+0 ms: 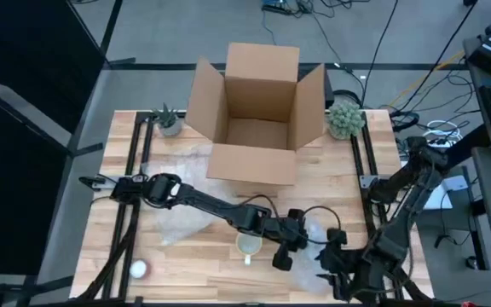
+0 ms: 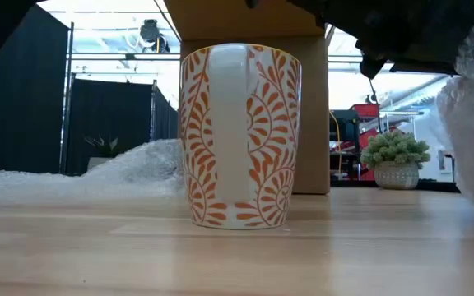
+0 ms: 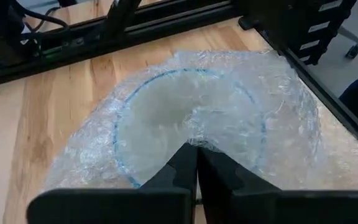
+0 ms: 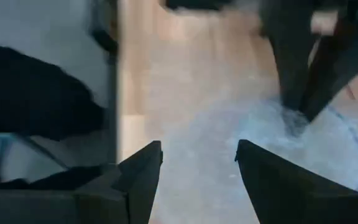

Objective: Wrap mug
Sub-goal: Wrap the red cup with the bubble wrap

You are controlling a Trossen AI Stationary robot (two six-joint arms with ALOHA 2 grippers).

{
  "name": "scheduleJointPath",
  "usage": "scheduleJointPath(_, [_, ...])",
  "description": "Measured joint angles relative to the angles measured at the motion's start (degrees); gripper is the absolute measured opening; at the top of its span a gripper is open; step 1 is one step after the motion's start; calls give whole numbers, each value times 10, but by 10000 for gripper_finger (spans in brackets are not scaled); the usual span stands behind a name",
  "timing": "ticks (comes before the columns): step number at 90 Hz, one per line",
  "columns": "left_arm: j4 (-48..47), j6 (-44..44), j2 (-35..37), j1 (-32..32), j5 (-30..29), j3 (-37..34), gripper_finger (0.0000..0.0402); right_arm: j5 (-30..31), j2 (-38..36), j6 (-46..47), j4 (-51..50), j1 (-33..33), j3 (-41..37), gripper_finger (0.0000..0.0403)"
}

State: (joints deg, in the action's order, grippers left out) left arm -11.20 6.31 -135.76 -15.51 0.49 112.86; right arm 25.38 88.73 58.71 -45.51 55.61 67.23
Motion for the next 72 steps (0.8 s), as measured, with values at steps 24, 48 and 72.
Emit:
scheduleJointPath(24, [4,0,0,0,-1,0,0,1,48,3,-20,-35,-47,199])
scheduleJointPath(48, [-4,0,2,0,-4,4,0,-12,76,-46,8,-58,-49,199])
scheduleJointPath(72, [-52,0,30,-12,-6,29,0,-20,75,-53,8,-61,-51,199])
